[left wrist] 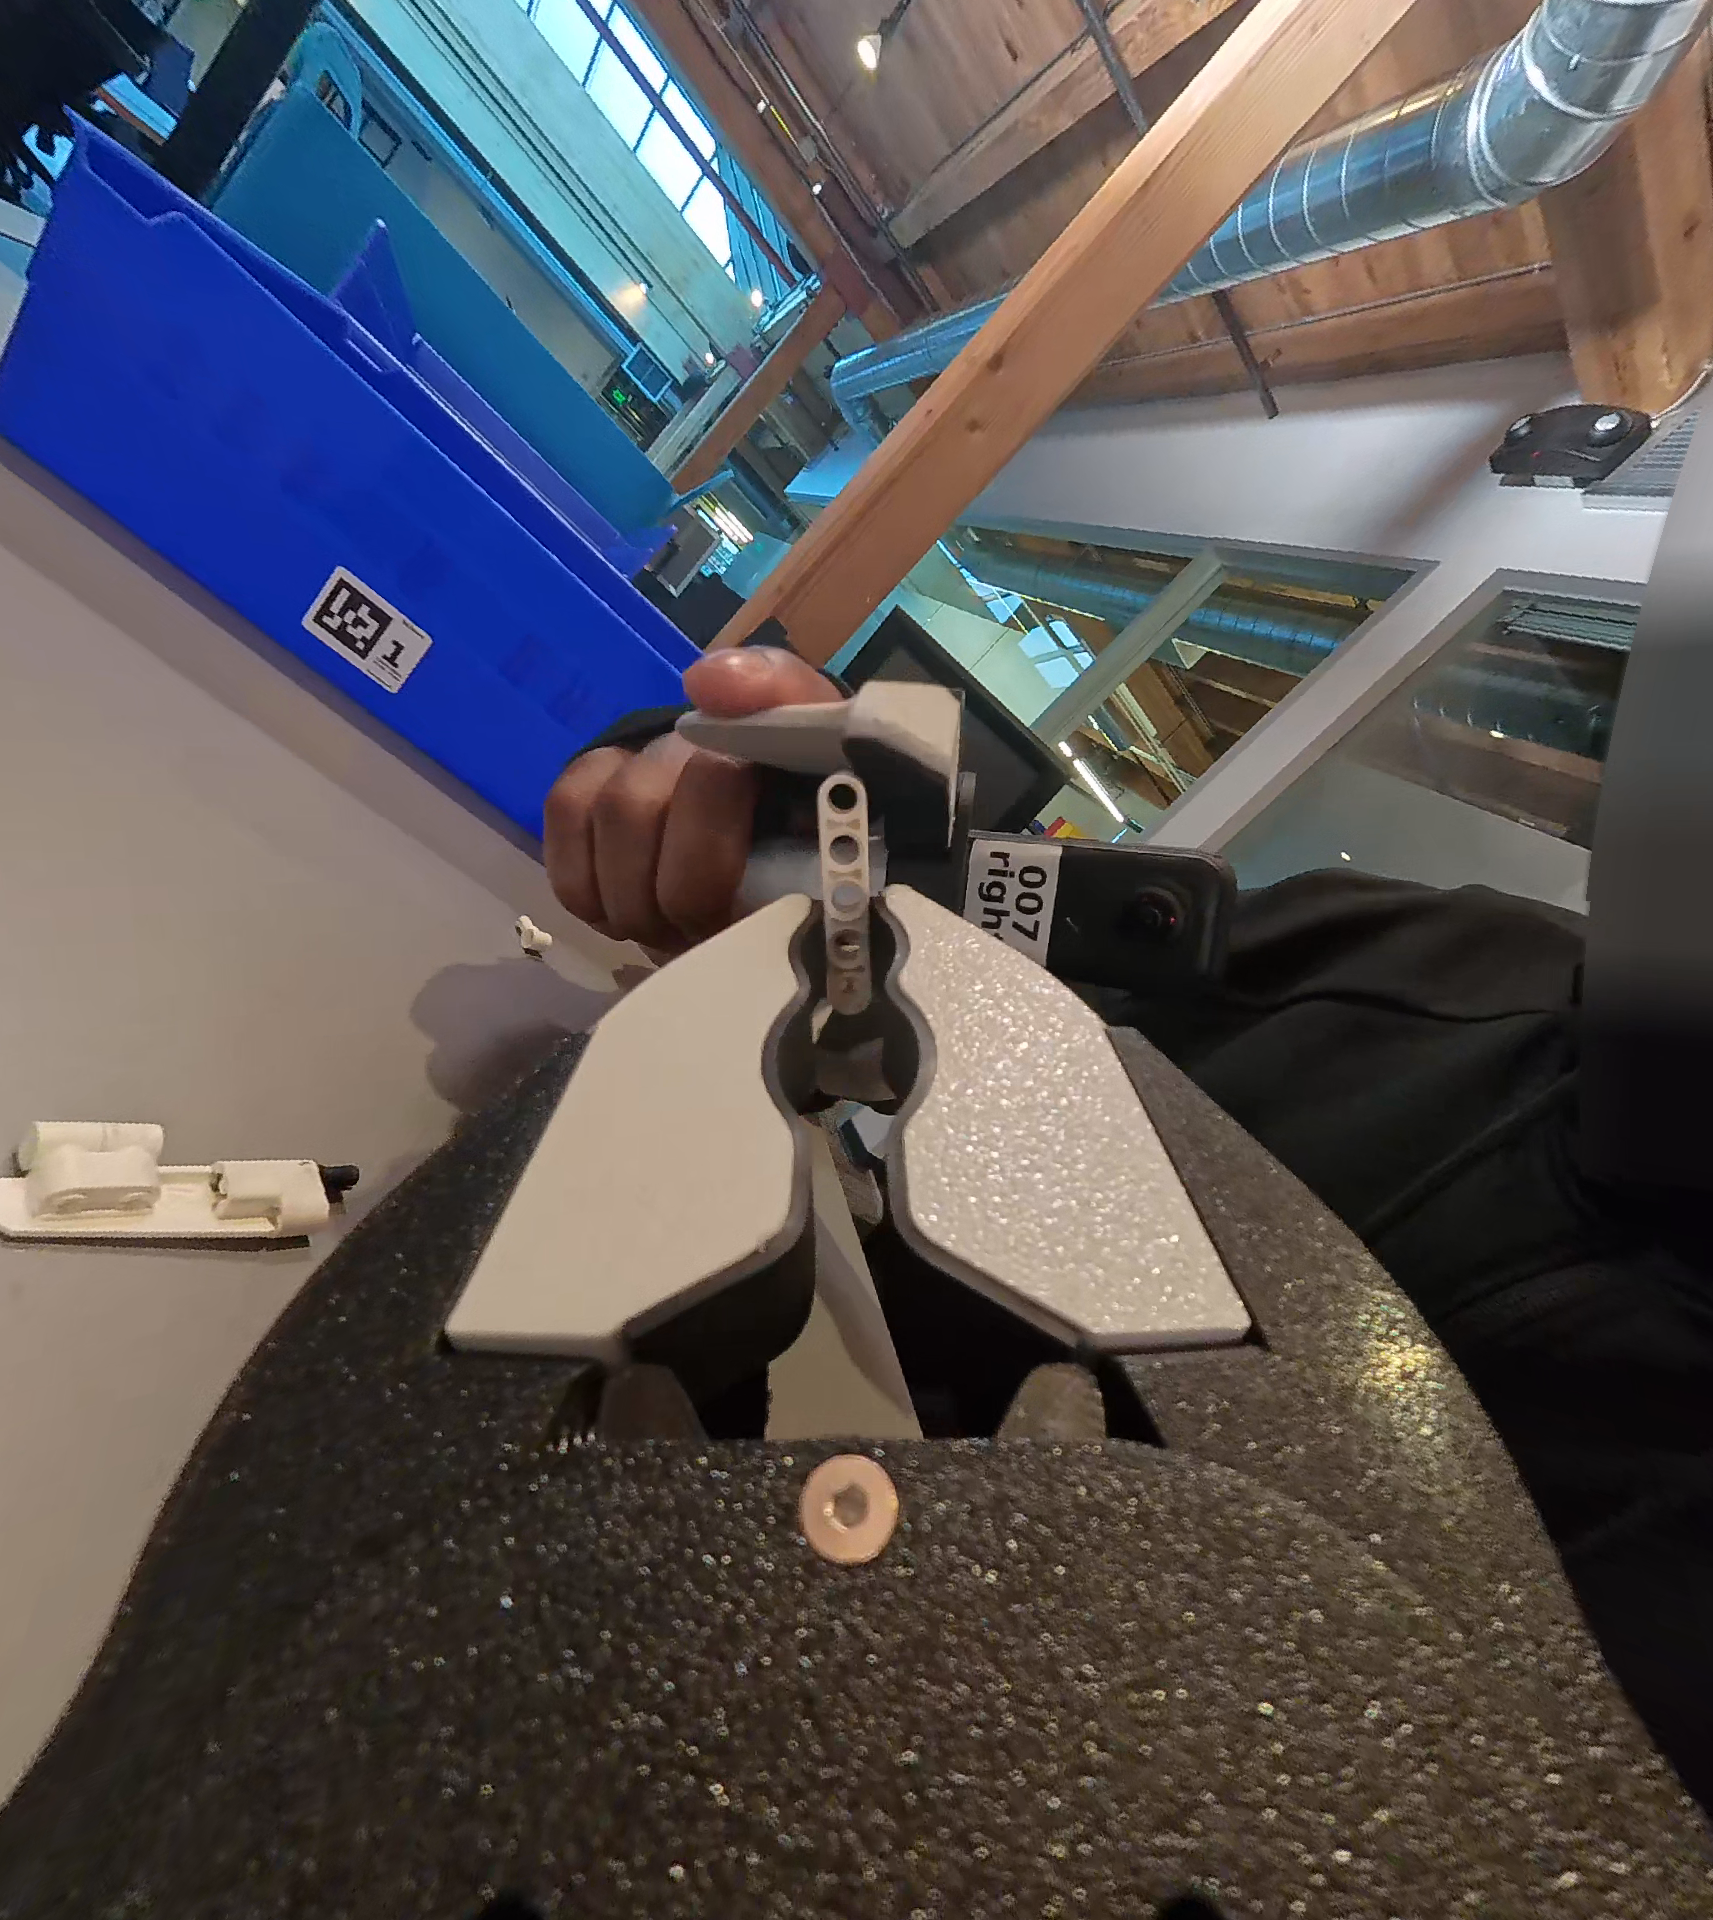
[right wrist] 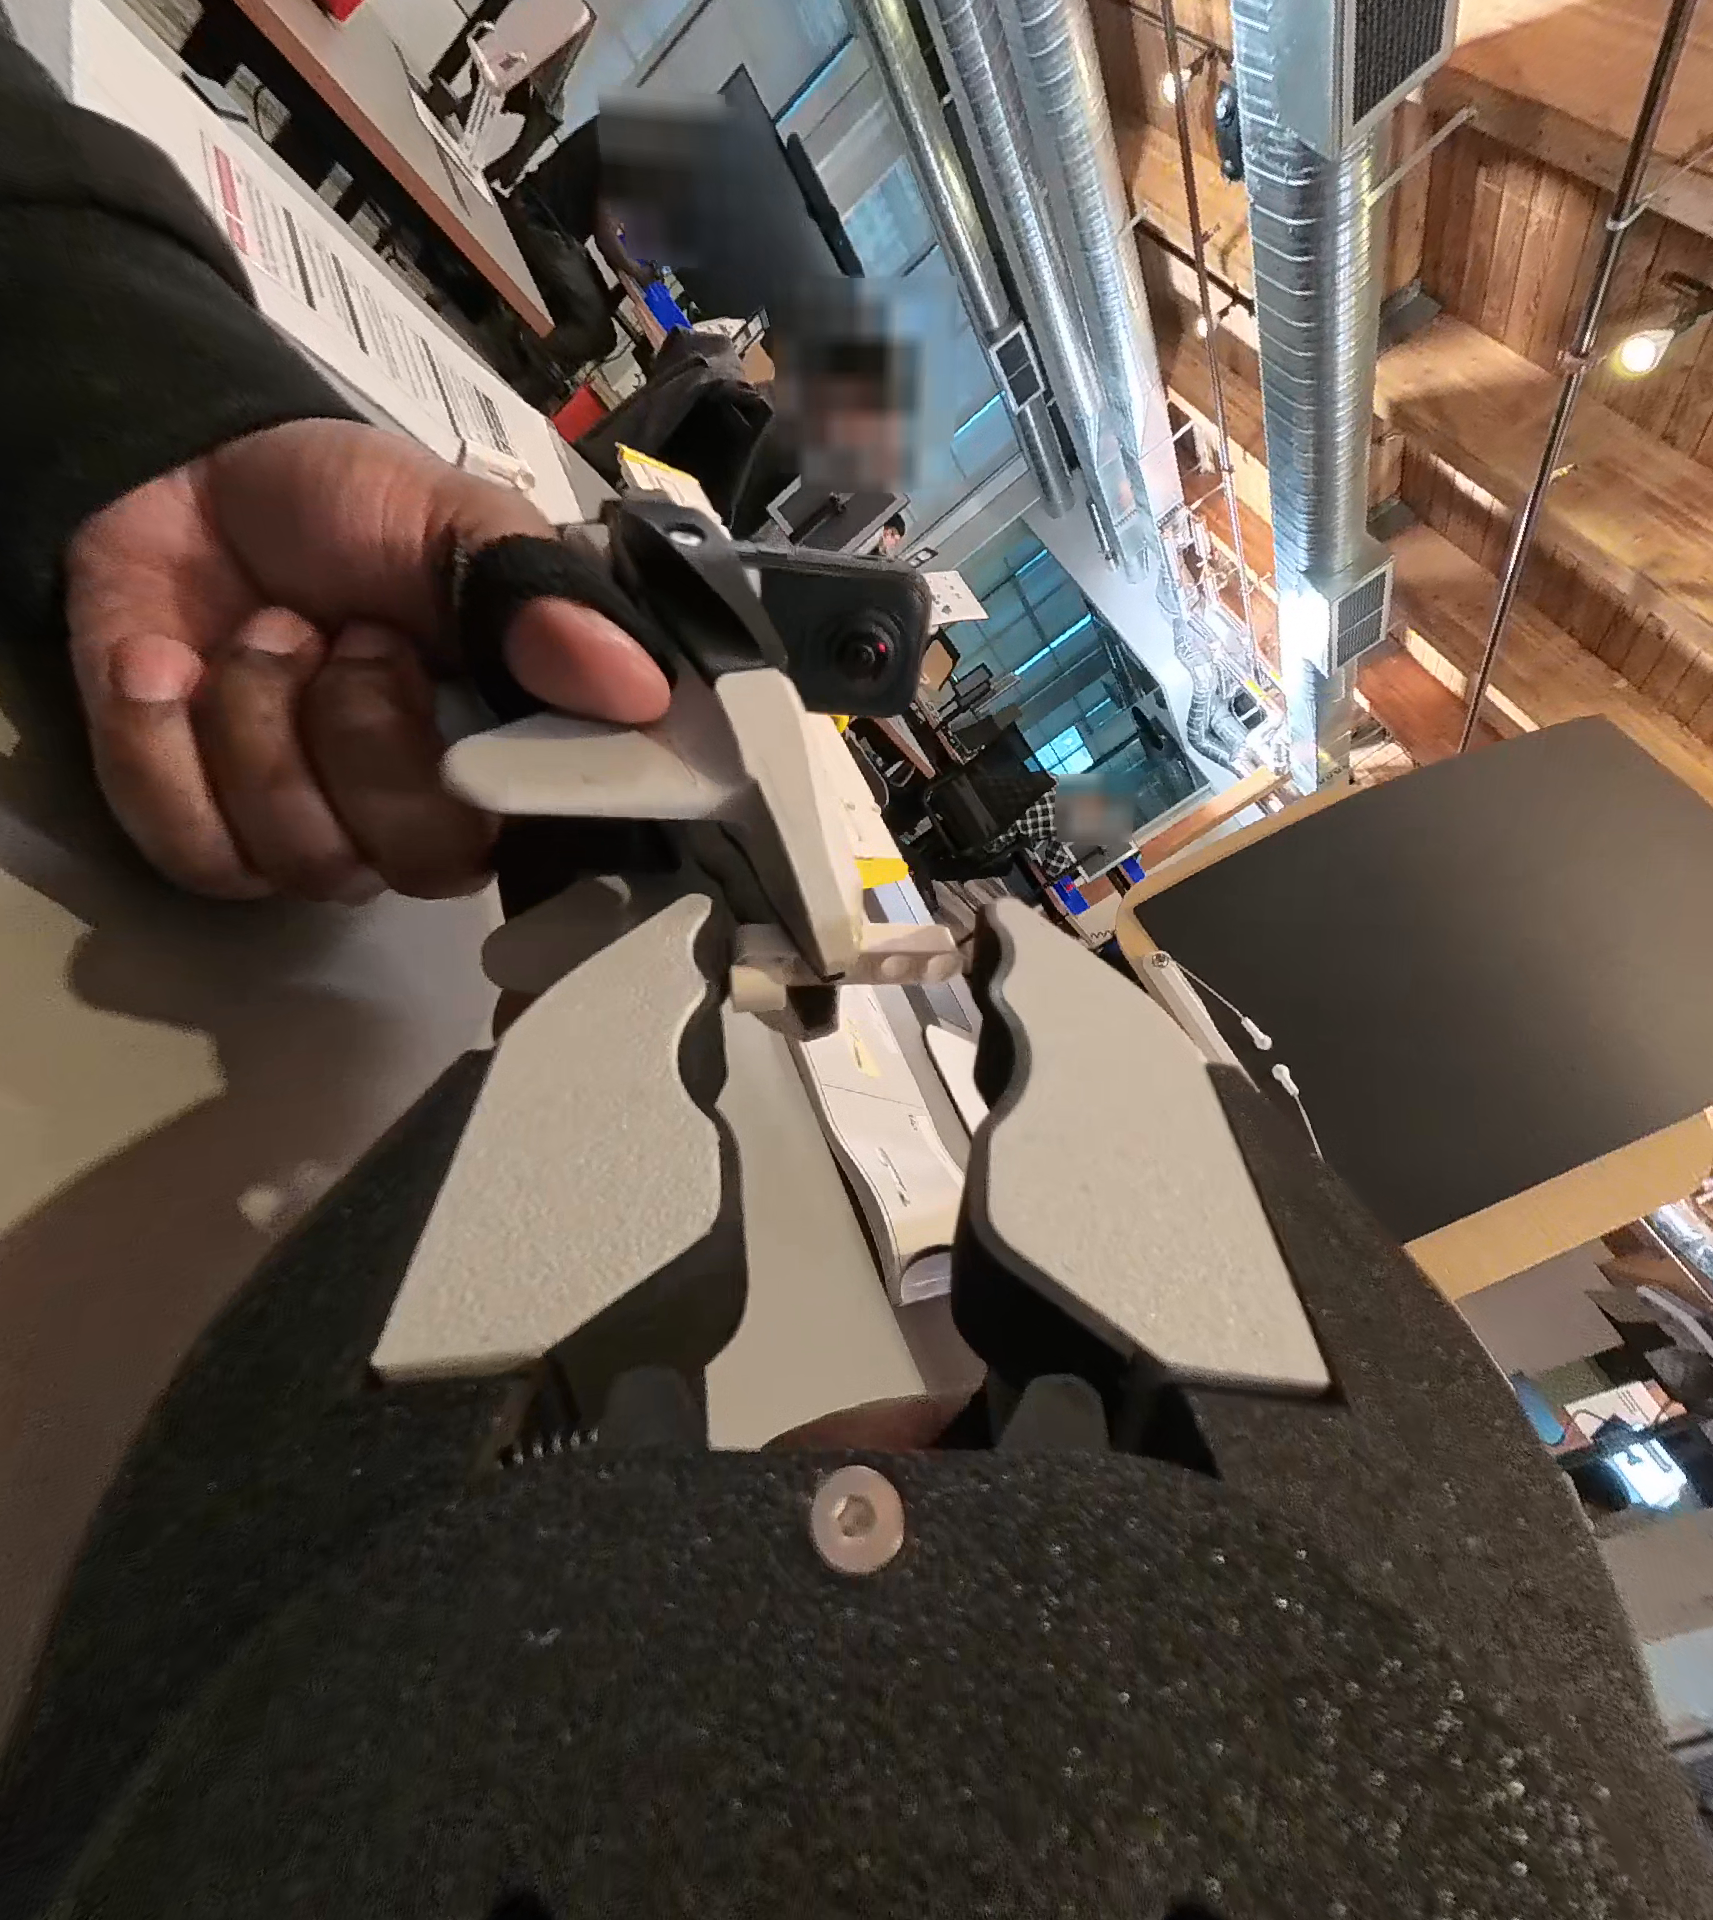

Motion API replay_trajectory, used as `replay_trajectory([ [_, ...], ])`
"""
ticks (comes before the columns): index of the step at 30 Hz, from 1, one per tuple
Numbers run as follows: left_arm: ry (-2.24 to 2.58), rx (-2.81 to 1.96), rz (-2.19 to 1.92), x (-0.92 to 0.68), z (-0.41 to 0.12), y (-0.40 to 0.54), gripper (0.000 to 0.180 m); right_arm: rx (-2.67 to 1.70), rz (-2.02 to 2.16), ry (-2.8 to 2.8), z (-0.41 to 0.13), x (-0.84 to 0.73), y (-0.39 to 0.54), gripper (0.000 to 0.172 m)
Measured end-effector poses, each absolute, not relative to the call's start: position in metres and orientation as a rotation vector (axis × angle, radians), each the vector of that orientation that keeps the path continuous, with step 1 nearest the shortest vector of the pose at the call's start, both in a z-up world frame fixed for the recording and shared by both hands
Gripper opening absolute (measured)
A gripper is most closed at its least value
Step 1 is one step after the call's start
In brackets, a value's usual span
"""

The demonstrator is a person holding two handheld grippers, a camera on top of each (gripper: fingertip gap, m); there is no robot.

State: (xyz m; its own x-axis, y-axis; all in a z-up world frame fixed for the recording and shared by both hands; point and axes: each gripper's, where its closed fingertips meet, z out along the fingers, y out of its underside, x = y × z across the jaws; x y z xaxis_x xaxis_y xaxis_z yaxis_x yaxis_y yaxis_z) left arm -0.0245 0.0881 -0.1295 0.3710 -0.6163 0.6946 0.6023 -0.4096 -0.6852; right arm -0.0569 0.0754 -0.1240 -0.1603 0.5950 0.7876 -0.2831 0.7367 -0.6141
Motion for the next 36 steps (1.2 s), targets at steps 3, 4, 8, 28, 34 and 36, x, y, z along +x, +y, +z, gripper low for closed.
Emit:
replay_trajectory([
  [3, 0.032, -1.512, -1.335, -0.022, -0.132, 0.087, 0.009, -0.224, 0.784, -1.557, -0.126, -0.054, 0.073, 0.042],
  [4, 0.034, -1.525, -1.33, -0.022, -0.133, 0.088, 0.011, -0.212, 0.79, -1.561, -0.126, -0.053, 0.072, 0.042],
  [8, 0.022, -1.534, -1.342, -0.025, -0.133, 0.087, 0.013, -0.167, 0.803, -1.535, -0.123, -0.048, 0.073, 0.024],
  [28, -0.024, -1.644, -1.203, -0.036, -0.149, 0.096, 0.012, -0.949, 0.63, -1.809, -0.177, -0.01, 0.169, 0.034],
  [34, -0.009, -1.662, -1.191, -0.034, -0.151, 0.095, 0.012, -1.193, 0.469, -2.031, -0.231, -0.02, 0.181, 0.041],
  [36, -0.004, -1.669, -1.185, -0.034, -0.152, 0.095, 0.012, -1.267, 0.454, -2.036, -0.239, -0.023, 0.186, 0.037],
])
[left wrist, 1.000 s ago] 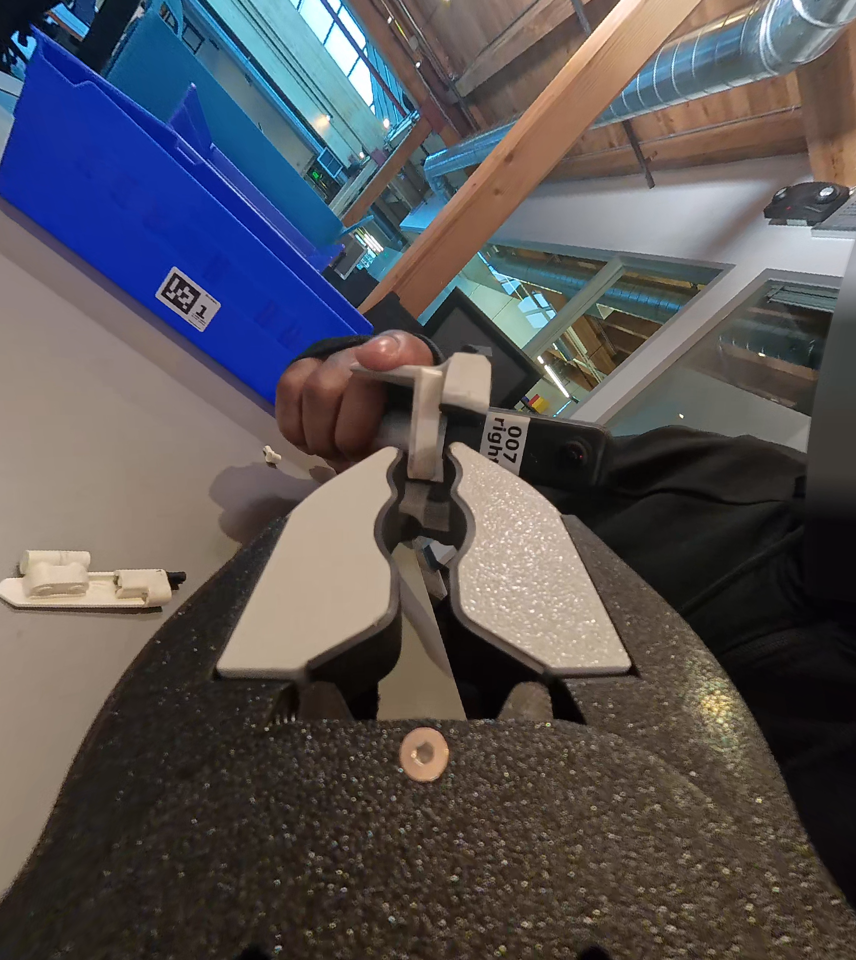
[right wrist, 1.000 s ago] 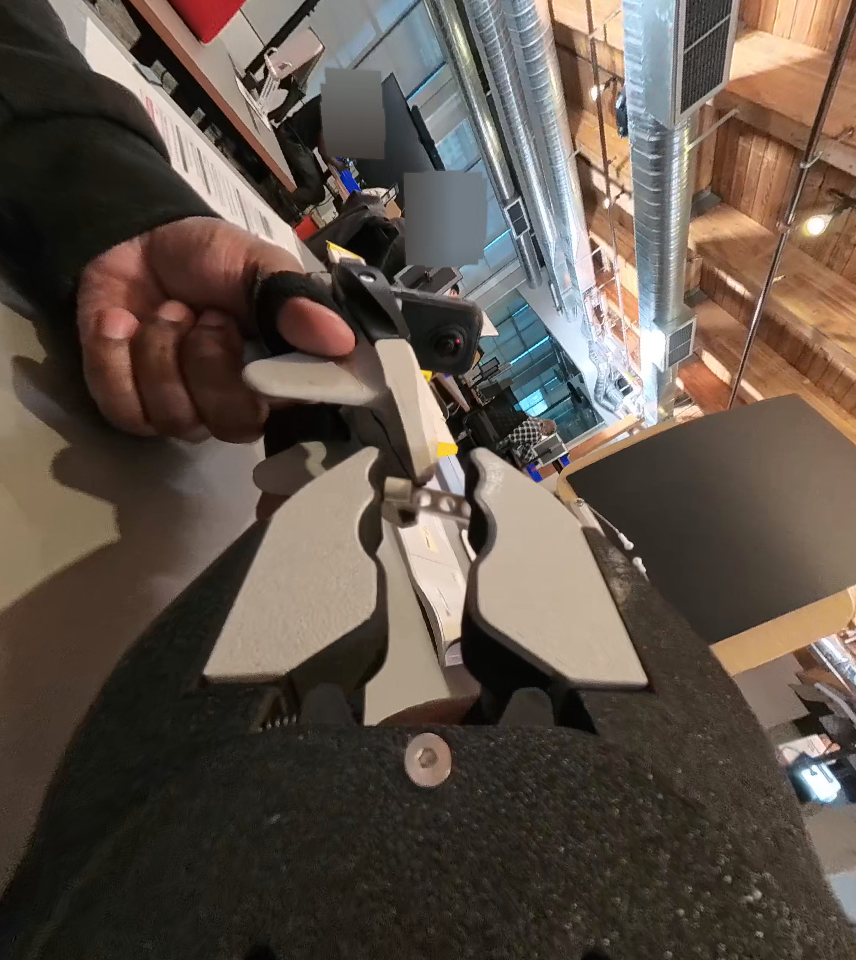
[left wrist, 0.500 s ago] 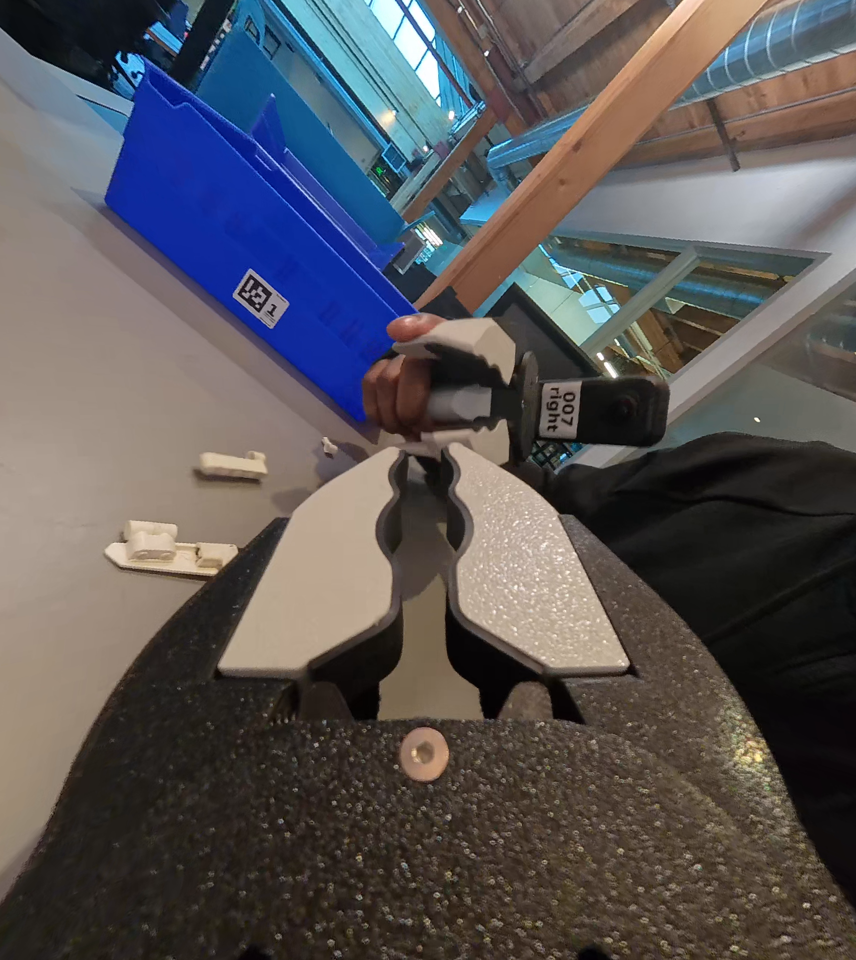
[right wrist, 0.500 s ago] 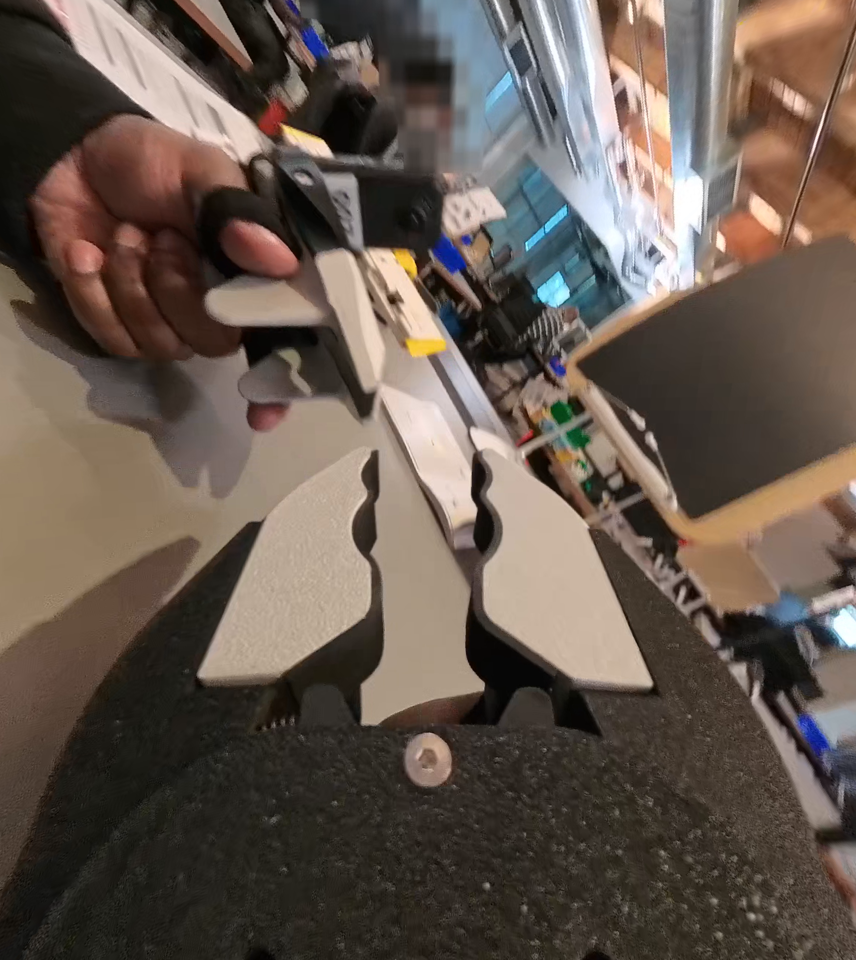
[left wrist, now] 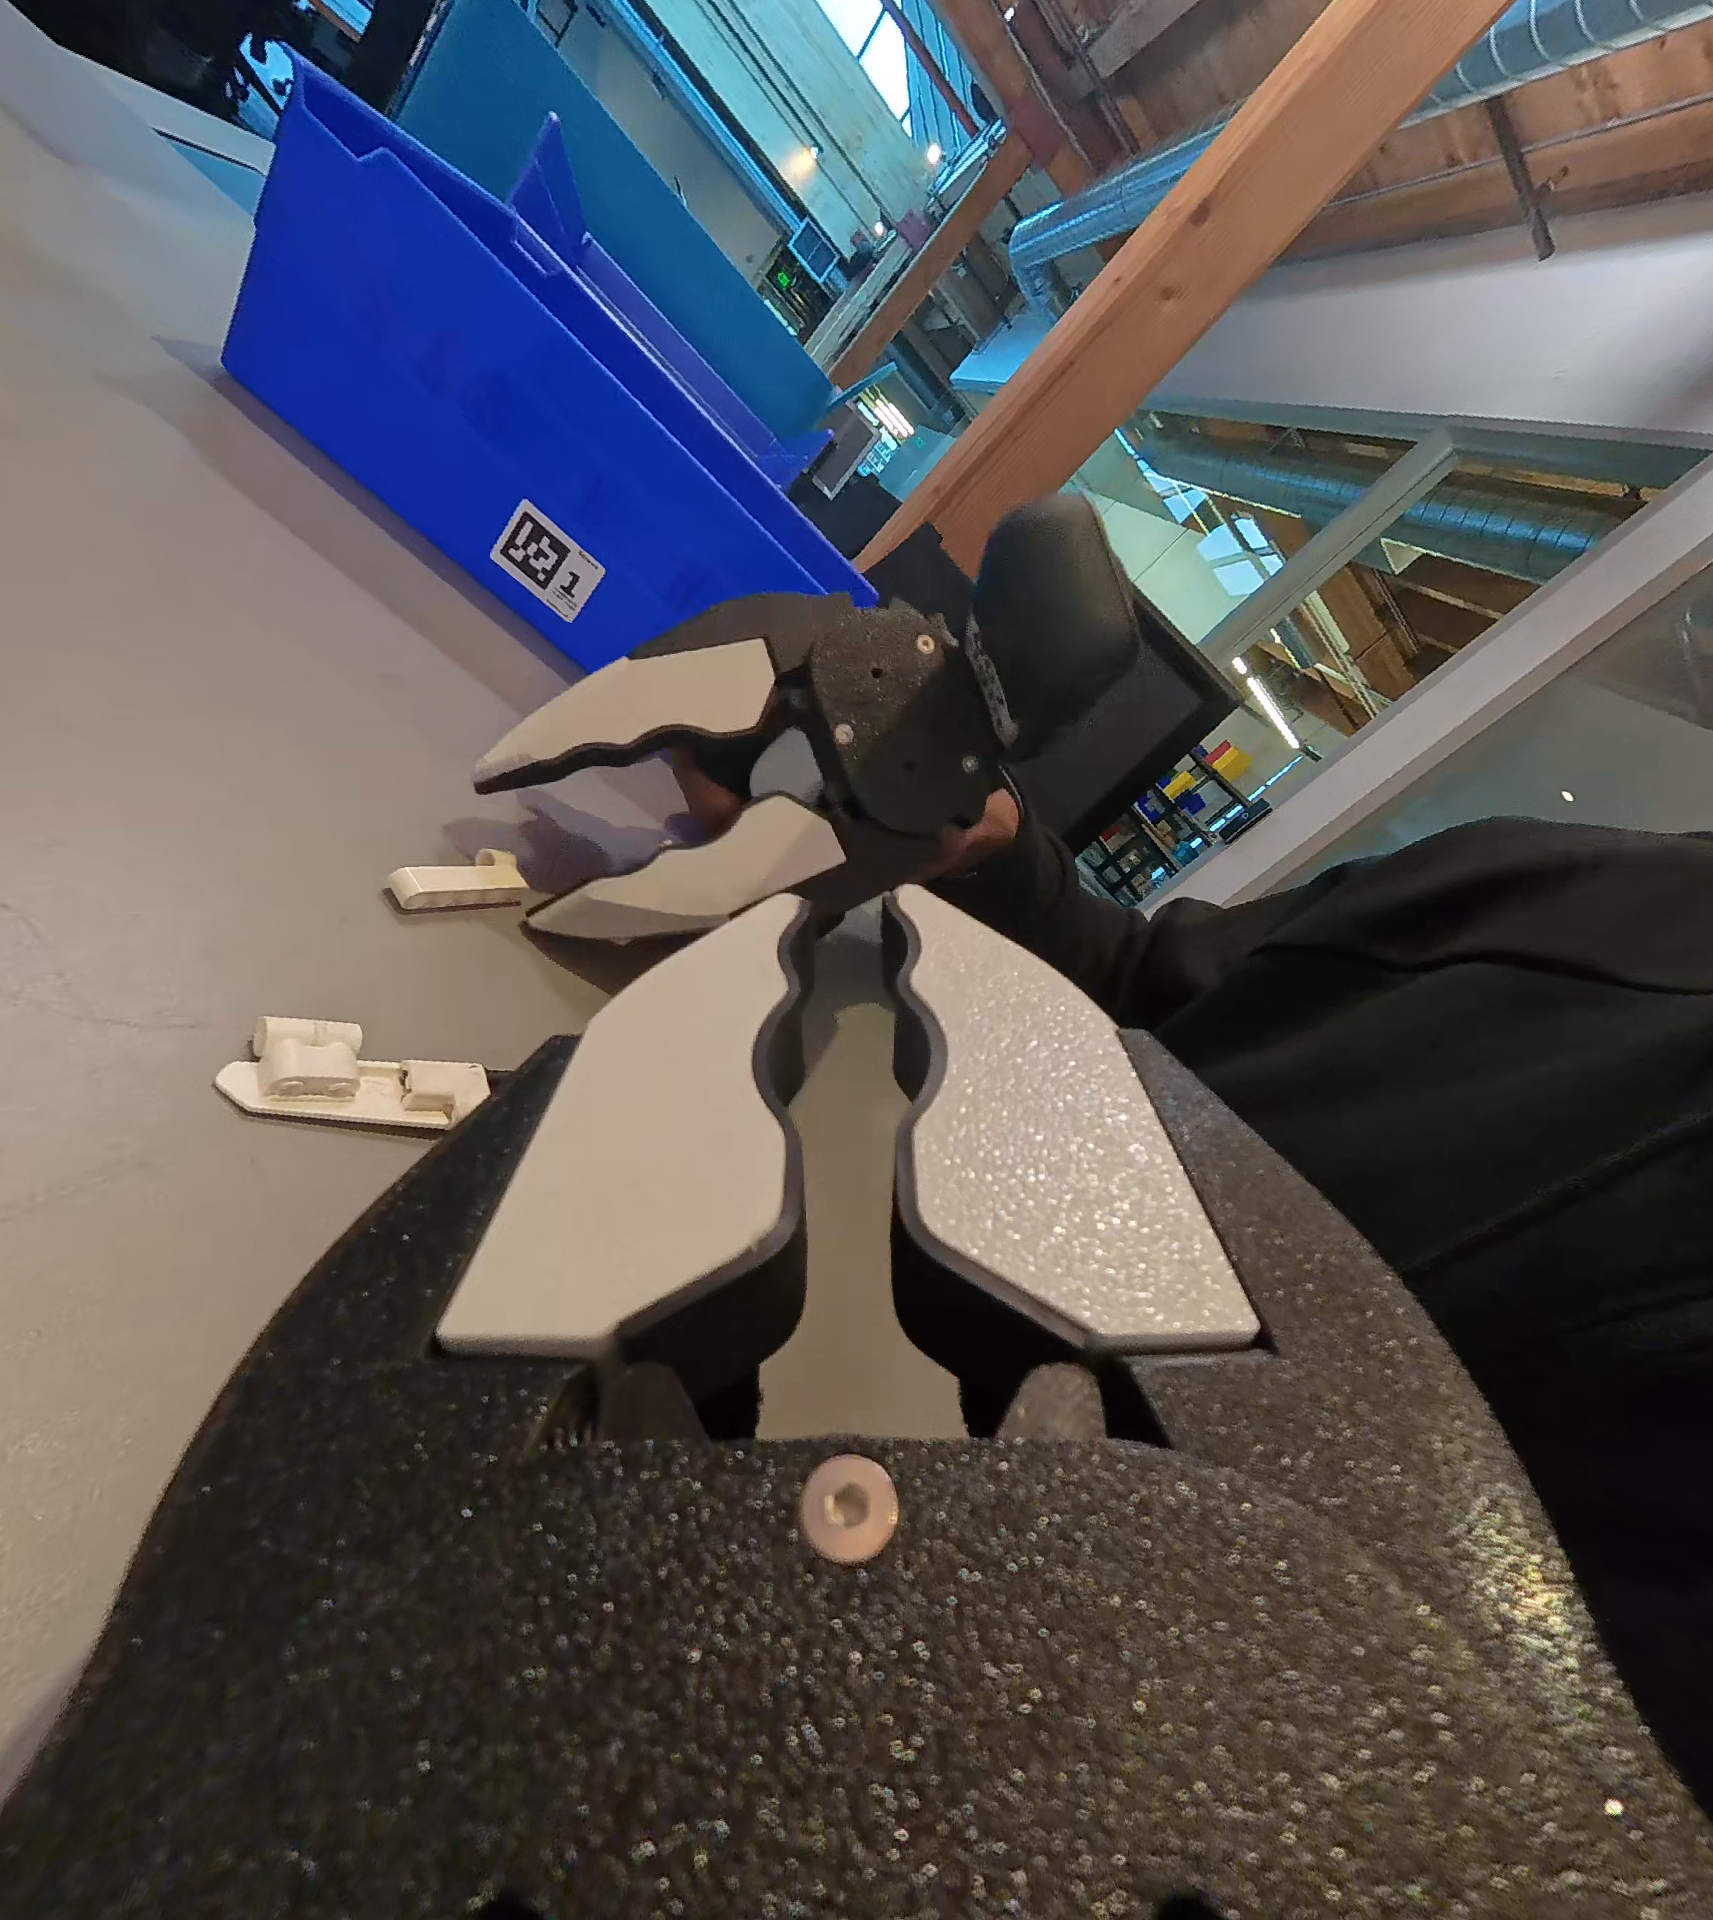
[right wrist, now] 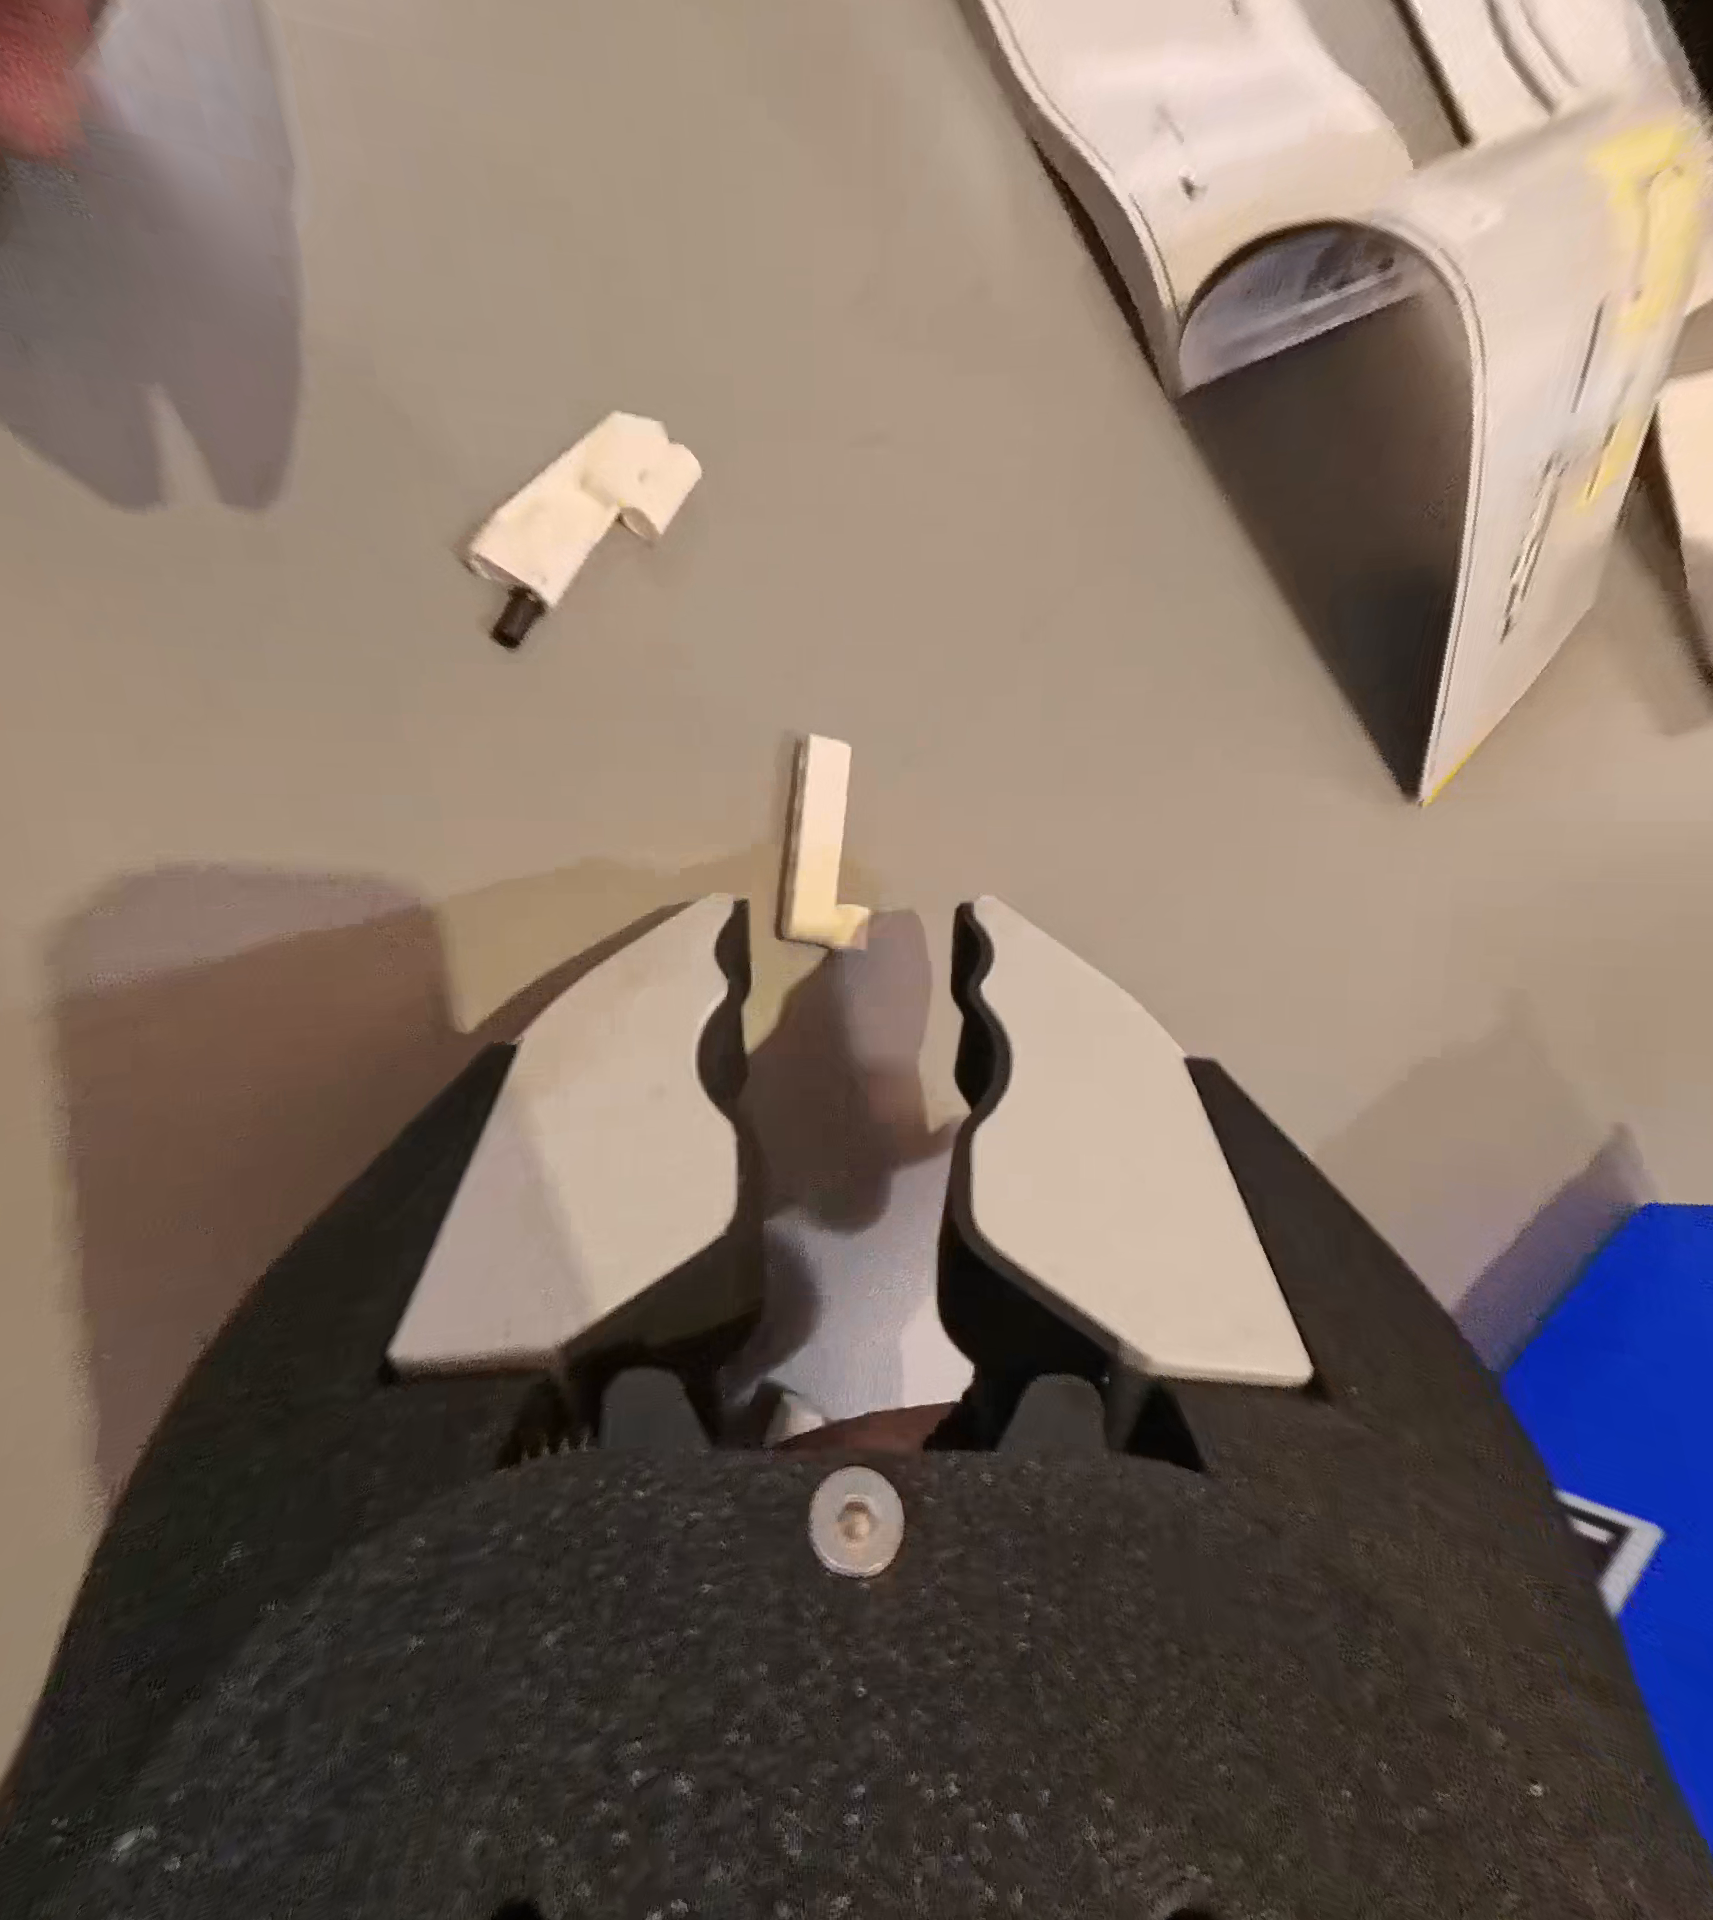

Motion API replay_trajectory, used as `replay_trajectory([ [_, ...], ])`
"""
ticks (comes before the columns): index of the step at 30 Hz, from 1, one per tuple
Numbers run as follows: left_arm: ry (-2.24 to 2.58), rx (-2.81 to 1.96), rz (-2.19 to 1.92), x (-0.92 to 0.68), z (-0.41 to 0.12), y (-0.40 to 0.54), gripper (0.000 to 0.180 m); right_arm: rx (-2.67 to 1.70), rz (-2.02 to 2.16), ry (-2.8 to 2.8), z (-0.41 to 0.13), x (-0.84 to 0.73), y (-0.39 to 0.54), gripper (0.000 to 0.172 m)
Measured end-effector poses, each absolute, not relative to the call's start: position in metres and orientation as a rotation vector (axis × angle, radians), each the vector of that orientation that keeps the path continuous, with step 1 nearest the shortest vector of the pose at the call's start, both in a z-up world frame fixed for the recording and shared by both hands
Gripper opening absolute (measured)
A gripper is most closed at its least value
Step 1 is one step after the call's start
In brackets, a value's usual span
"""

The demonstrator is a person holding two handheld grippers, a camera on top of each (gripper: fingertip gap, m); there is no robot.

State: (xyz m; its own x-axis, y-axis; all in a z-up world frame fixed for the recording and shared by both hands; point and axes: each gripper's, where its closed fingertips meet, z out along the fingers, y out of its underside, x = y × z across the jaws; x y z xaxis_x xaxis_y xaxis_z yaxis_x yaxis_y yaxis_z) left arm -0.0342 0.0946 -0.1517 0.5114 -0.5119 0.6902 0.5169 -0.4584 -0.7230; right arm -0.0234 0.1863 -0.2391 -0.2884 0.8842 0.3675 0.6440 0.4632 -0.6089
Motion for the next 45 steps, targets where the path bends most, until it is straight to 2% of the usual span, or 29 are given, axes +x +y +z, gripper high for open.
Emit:
replay_trajectory([
  [4, 0.004, -1.681, -1.185, -0.033, -0.153, 0.094, 0.012, -1.4, 0.541, -2.026, -0.243, -0.026, 0.189, 0.027],
  [6, 0.002, -1.686, -1.189, -0.032, -0.154, 0.094, 0.012, -1.386, 0.55, -2.054, -0.245, -0.025, 0.186, 0.015],
  [12, -0.041, -1.69, -1.177, -0.037, -0.155, 0.096, 0.012, -0.993, 0.464, -2.022, -0.231, -0.033, 0.183, 0.015],
  [16, -0.035, -1.721, -1.078, -0.044, -0.158, 0.1, 0.013, -0.592, 0.463, -1.835, -0.19, -0.04, 0.166, 0.015],
  [21, 0.001, -1.674, -1.083, -0.041, -0.147, 0.098, 0.026, -0.186, 0.344, -1.632, -0.156, -0.036, 0.134, 0.015],
  [24, 0.081, -1.7, -0.911, -0.041, -0.148, 0.1, 0.034, -0.097, 0.275, -1.612, -0.158, -0.038, 0.124, 0.014],
  [27, 0.177, -1.78, -0.643, -0.044, -0.158, 0.104, 0.035, -0.068, 0.285, -1.605, -0.157, -0.038, 0.115, 0.015],
  [30, 0.233, -1.815, -0.528, -0.043, -0.164, 0.105, 0.034, -0.055, 0.303, -1.587, -0.151, -0.037, 0.109, 0.014],
  [34, 0.289, -1.775, -0.529, -0.034, -0.16, 0.102, 0.009, -0.032, 0.321, -1.59, -0.149, -0.038, 0.103, 0.015],
  [38, 0.309, -1.719, -0.46, -0.037, -0.153, 0.102, 0.008, -0.069, 0.385, -1.581, -0.144, -0.037, 0.102, 0.016],
  [41, 0.339, -1.701, -0.257, -0.049, -0.152, 0.105, 0.008, -0.314, 0.526, -1.635, -0.145, -0.039, 0.115, 0.026],
  [45, 0.503, -1.631, 0.249, -0.067, -0.15, 0.108, 0.008, -0.953, 1.016, -1.74, -0.16, -0.041, 0.122, 0.026],
])
